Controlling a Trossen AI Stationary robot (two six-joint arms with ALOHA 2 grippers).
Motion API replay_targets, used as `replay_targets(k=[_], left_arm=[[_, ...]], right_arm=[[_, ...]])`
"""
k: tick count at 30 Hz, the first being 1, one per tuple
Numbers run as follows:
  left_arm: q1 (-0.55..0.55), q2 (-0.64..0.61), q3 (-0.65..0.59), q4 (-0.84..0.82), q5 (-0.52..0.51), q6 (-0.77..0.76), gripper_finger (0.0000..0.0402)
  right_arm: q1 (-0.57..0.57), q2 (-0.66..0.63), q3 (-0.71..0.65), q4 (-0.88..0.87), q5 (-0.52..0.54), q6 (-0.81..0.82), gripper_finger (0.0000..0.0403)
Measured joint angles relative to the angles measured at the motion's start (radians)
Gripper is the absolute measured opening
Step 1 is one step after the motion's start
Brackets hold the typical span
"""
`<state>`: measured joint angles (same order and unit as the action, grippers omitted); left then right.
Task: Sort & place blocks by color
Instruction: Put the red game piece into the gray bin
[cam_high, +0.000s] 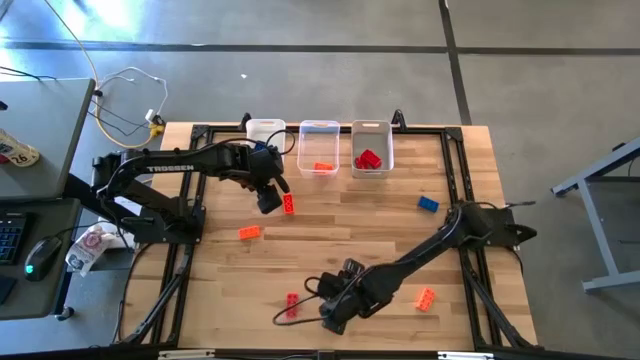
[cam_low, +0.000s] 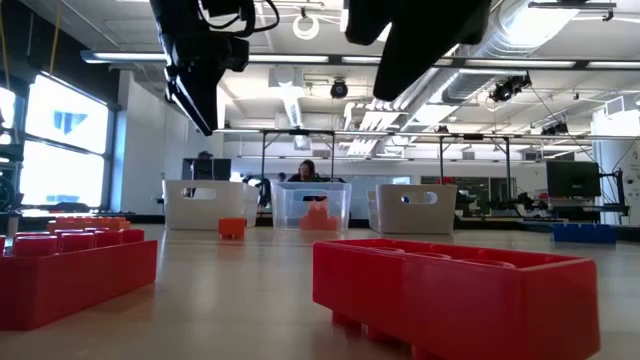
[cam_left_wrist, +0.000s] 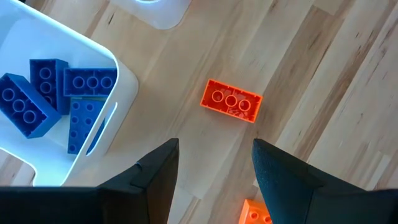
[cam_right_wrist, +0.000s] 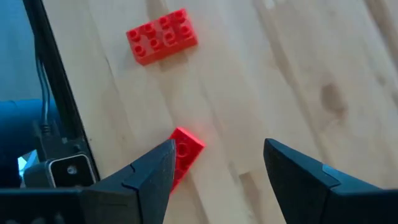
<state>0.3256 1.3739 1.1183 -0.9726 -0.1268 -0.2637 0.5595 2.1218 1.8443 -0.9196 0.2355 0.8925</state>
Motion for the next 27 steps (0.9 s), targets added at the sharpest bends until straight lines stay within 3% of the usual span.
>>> replay_targets(k=[14,27], left_arm=[[0.000,0.000,0.000,0.000,-0.013,-0.051,0.0189],[0.000,0.000,0.000,0.000,-0.016,-0.074,0.0188]], right_arm=[[0.056,0.112,0.032,-0.046,0.023,0.229,0.0231],[0.084,0.119,0.031,0.025,0.054,0.281,0.0231]])
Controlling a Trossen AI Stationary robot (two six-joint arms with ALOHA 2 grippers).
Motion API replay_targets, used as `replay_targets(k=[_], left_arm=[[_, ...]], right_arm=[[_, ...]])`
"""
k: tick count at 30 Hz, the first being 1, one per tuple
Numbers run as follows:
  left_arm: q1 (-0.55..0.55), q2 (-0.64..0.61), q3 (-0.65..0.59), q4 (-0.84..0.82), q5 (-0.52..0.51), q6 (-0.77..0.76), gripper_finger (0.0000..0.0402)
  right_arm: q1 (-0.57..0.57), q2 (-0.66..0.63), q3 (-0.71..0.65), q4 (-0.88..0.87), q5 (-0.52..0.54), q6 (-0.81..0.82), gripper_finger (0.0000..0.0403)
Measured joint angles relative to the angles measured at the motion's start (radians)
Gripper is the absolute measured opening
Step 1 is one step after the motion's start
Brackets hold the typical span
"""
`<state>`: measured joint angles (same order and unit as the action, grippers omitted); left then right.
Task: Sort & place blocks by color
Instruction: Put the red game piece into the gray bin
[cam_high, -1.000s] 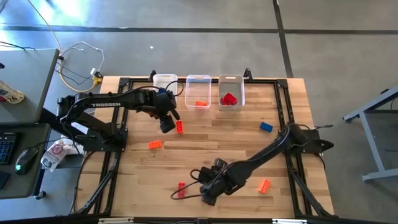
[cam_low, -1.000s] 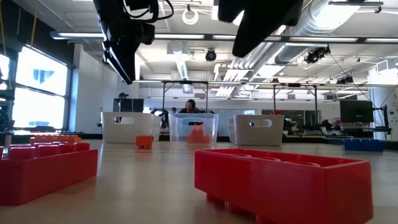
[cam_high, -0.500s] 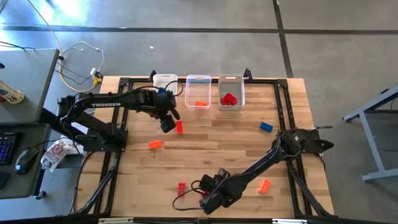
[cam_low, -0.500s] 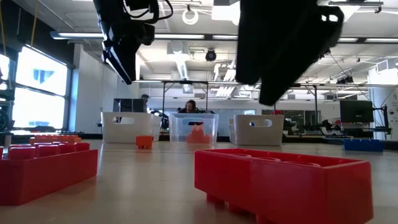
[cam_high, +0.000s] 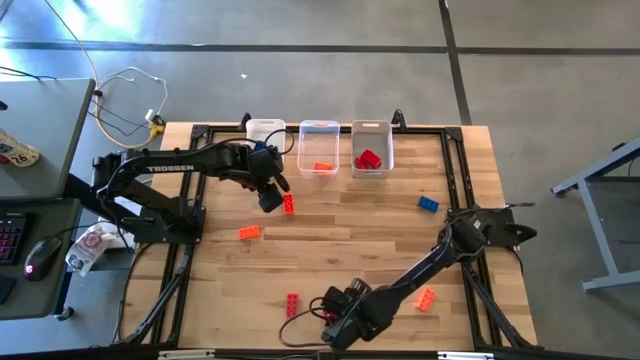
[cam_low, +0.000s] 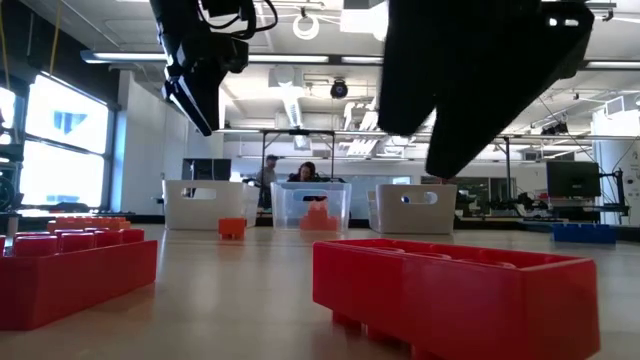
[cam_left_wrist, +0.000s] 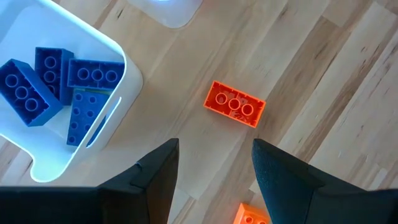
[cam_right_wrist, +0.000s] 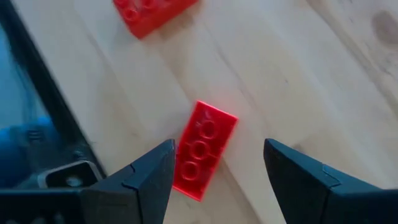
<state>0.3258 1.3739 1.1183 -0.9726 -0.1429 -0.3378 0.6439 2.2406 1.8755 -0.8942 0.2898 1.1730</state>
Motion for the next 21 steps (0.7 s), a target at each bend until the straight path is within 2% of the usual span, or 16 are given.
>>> replay_targets(k=[6,13,21], left_arm=[[0.000,0.000,0.000,0.000,-0.003,0.000,0.0190],[0.000,0.000,0.000,0.000,-0.004,0.000,0.0187],[0.000,0.000,0.000,0.001,-0.049,0.000,0.0186]], right_arm=[[0.003,0.015,-0.001,0.025,0.025,-0.003,0.0231],[0.002,0.071,-0.001,0.074,-0.007,-0.014,0.0231],[-0.002,0.079,-0.001,0.075,-0.005,-0.003,0.0231]])
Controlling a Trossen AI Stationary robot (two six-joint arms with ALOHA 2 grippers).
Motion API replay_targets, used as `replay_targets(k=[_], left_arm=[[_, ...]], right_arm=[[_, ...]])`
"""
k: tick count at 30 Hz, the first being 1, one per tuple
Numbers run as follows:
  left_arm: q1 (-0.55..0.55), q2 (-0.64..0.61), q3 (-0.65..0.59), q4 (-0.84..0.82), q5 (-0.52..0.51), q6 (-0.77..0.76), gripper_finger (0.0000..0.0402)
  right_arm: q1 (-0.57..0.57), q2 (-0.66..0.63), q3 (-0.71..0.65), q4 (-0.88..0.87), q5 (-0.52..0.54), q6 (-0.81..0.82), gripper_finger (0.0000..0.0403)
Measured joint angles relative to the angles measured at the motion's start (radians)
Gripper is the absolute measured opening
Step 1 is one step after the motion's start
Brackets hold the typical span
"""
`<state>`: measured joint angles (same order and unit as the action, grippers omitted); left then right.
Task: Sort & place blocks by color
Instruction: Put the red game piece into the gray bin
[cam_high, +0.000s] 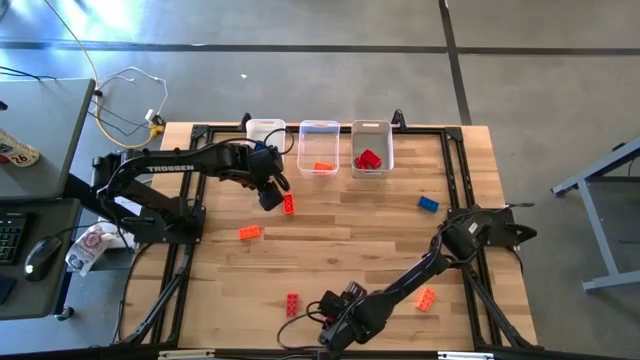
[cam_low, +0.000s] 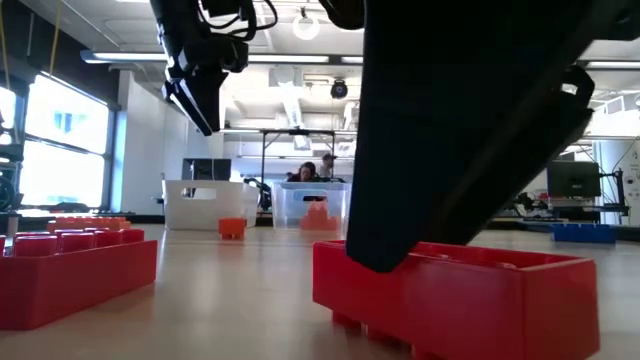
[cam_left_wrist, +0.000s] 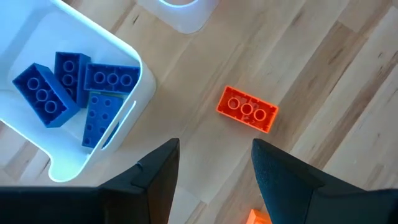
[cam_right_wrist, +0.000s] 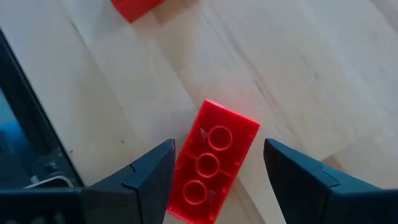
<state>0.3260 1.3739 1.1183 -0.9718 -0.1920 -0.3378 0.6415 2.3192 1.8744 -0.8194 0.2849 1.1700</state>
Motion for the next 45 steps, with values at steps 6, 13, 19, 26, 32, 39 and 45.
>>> replay_targets(k=[6,13,19,26,32,39,45], left_arm=[[0.000,0.000,0.000,0.000,0.000,0.001,0.0186],[0.000,0.000,0.000,-0.001,-0.002,0.034,0.0186],[0.000,0.000,0.000,-0.010,0.026,0.092,0.0186],[-0.001,0.000,0.000,-0.019,0.032,0.168,0.0186],[-0.001,0.000,0.000,-0.033,0.032,0.236,0.0186],[-0.006,-0.007,-0.020,-0.043,0.022,0.342,0.0186],[-0.021,-0.064,-0.104,0.020,0.027,0.378,0.0186]], right_arm=[[-0.009,0.004,0.000,-0.008,0.019,0.000,0.0231],[-0.023,0.032,0.000,-0.007,-0.008,0.000,0.0216],[-0.030,0.029,0.000,-0.020,-0.010,-0.008,0.0123],[-0.051,0.032,0.037,-0.074,0.000,-0.070,0.0106],[-0.086,0.032,0.118,-0.208,0.057,-0.119,0.0106],[-0.131,0.032,0.229,-0.411,0.147,-0.184,0.0106],[-0.168,0.031,0.305,-0.607,0.226,-0.213,0.0106]])
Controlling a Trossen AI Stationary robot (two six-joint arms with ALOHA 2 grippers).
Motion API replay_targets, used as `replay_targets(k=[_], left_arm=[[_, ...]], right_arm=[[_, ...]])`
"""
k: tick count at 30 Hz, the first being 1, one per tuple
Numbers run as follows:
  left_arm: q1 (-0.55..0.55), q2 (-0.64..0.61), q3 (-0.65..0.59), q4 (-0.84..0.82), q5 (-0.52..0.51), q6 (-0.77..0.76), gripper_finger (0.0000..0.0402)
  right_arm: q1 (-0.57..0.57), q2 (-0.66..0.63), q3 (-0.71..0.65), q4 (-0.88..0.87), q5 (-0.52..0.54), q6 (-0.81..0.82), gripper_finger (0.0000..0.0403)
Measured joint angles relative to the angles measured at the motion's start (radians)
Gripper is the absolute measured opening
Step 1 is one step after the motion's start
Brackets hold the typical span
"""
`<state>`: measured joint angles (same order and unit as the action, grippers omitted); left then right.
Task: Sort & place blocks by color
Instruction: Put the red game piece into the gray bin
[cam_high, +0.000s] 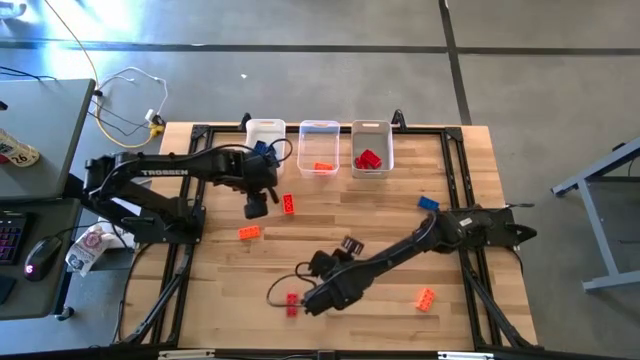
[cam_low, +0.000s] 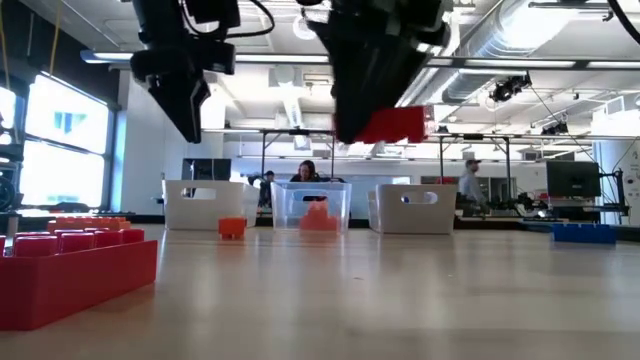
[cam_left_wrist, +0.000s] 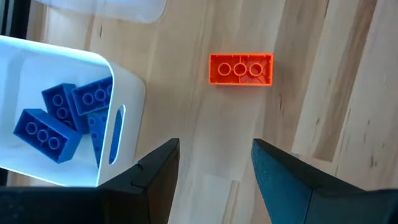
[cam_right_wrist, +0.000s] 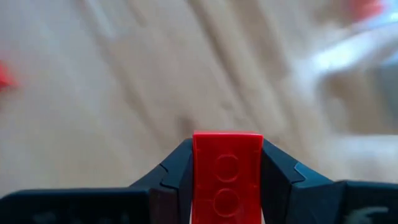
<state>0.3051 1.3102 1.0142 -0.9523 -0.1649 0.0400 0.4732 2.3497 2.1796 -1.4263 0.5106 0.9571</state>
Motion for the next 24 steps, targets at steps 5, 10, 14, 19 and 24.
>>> replay_targets(k=[5,10,14,19,24], left_arm=[[-0.041,-0.059,-0.052,0.015,0.000,-0.024,0.0186],[-0.094,-0.097,-0.080,0.016,-0.001,-0.075,0.0186],[-0.131,-0.113,-0.106,0.001,0.001,-0.100,0.0186],[-0.167,-0.115,-0.143,-0.024,0.001,-0.138,0.0186],[-0.192,-0.114,-0.208,-0.024,0.001,-0.161,0.0186]], right_arm=[[-0.050,0.000,0.028,-0.144,0.063,-0.025,0.0106],[-0.123,-0.005,0.031,-0.143,0.088,-0.140,0.0106],[-0.187,-0.007,0.031,-0.144,0.099,-0.219,0.0106],[-0.263,-0.008,0.032,-0.144,0.103,-0.304,0.0106],[-0.323,-0.026,0.032,-0.145,0.138,-0.364,0.0106]])
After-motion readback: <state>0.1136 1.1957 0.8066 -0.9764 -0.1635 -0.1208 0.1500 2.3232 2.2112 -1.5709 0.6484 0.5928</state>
